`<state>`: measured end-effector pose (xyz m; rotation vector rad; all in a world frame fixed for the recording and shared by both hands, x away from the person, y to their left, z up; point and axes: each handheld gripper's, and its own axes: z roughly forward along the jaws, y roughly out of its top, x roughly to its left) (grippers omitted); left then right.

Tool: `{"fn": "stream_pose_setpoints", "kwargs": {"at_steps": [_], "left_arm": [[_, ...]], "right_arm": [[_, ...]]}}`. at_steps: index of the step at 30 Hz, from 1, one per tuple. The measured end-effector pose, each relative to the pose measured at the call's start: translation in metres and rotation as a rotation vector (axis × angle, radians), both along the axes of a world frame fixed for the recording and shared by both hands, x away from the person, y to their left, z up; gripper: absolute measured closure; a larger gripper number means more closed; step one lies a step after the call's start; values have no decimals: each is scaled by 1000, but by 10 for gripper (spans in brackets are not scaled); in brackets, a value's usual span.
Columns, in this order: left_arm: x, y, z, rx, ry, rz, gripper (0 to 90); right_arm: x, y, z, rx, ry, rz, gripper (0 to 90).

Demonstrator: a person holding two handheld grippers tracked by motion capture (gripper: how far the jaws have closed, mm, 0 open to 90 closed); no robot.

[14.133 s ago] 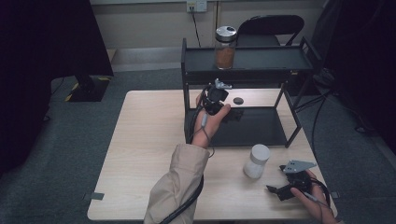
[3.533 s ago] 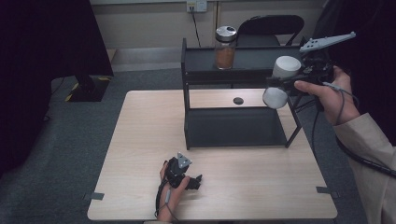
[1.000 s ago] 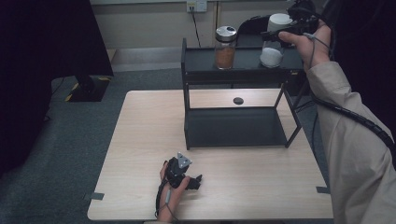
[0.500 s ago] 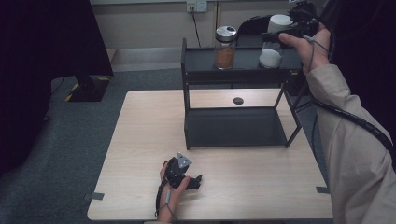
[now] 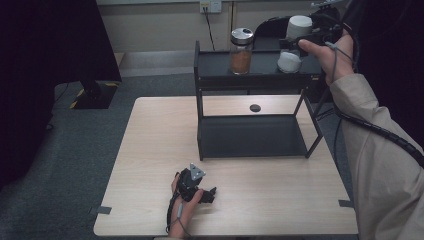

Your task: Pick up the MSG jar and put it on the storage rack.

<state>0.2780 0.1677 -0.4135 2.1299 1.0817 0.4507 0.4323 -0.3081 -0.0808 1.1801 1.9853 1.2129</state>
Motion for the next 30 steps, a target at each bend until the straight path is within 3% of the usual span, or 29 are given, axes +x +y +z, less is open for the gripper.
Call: {"fn": "stream_pose_setpoints", "kwargs": {"at_steps": [5,18,30], "left_arm": [[0,0,0,0,0,0,0],[0,0,0,-1,1,1,0],[0,0,0,0,0,0,0]], "right_arm": [[-6,-6,-3,40,-2,38,0],[-32,-7,-3,30,-1,8,4],[-48,-5,-9,16,14,40,8]]}}
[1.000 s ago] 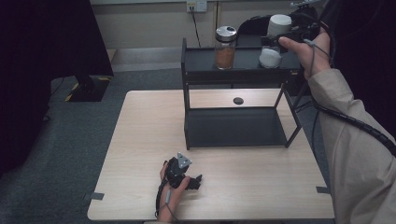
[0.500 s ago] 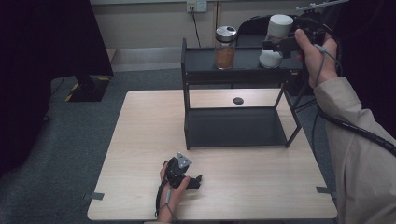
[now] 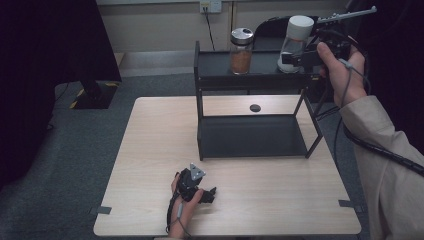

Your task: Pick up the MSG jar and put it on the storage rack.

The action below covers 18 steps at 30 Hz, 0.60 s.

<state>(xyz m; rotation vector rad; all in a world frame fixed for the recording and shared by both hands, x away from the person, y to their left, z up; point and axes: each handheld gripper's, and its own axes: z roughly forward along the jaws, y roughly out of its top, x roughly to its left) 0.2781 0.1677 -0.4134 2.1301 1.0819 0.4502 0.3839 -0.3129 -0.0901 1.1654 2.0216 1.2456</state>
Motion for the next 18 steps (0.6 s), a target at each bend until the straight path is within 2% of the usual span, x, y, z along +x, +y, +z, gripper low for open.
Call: {"fn": "stream_pose_setpoints", "kwargs": {"at_steps": [9,18], "left_arm": [[0,0,0,0,0,0,0],[0,0,0,-2,-1,1,0]], "right_arm": [[-12,-6,-10,15,1,13,6],[-24,-8,-24,22,-1,53,8]]}}
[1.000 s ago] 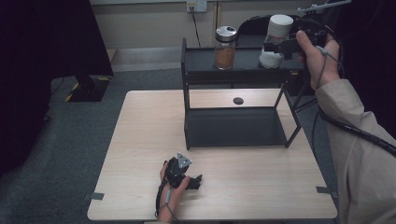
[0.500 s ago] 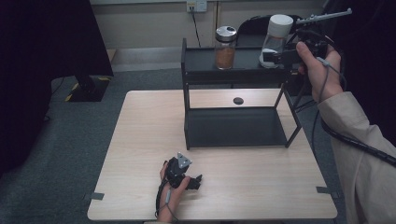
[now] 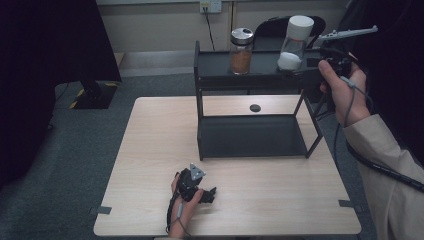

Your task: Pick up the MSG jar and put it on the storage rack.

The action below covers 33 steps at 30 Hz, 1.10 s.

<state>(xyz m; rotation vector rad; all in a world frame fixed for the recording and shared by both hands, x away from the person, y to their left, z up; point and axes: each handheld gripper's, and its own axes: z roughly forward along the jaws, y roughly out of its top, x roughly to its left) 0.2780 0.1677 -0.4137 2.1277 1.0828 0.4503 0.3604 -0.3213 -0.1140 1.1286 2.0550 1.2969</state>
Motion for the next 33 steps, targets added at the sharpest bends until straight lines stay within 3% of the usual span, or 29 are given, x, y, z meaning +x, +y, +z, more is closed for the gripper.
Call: {"fn": "stream_pose_setpoints", "kwargs": {"at_steps": [15,27,33], "left_arm": [[0,0,0,0,0,0,0],[0,0,0,0,0,0,0],[0,0,0,0,-1,0,0]], "right_arm": [[-15,-7,-30,37,21,79,9],[-22,-5,-55,26,34,128,8],[-26,-2,-75,30,49,149,8]]}}
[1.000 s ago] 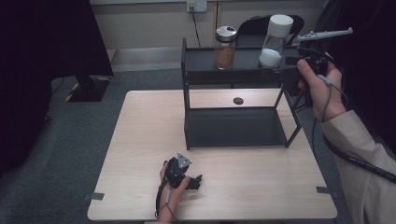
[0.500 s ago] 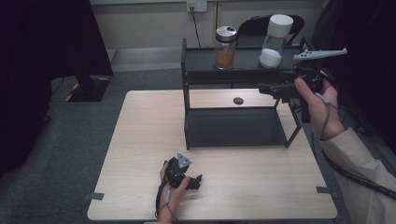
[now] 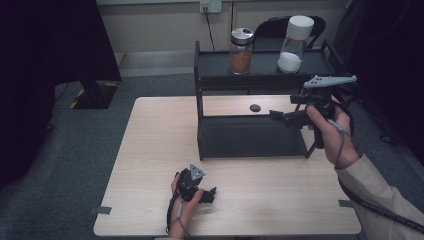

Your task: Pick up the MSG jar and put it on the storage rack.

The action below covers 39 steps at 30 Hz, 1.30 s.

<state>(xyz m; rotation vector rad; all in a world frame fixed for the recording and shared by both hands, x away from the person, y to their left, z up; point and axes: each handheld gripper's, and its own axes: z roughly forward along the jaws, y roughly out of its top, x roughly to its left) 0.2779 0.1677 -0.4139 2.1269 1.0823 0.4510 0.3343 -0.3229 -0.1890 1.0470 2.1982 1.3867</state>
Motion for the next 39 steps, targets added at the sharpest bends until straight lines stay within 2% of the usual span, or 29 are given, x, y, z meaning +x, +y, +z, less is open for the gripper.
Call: {"fn": "stream_pose_setpoints", "kwargs": {"at_steps": [9,20,31,39], "left_arm": [[0,0,0,0,-1,0,0],[0,0,0,1,0,0,0],[0,0,0,1,0,-1,0],[0,0,0,1,0,-1,0]], "right_arm": [[-4,-1,-40,17,29,7,9],[-4,1,-78,-3,51,12,12],[-6,2,-109,2,70,23,11],[-11,3,-127,-36,78,33,11]]}}
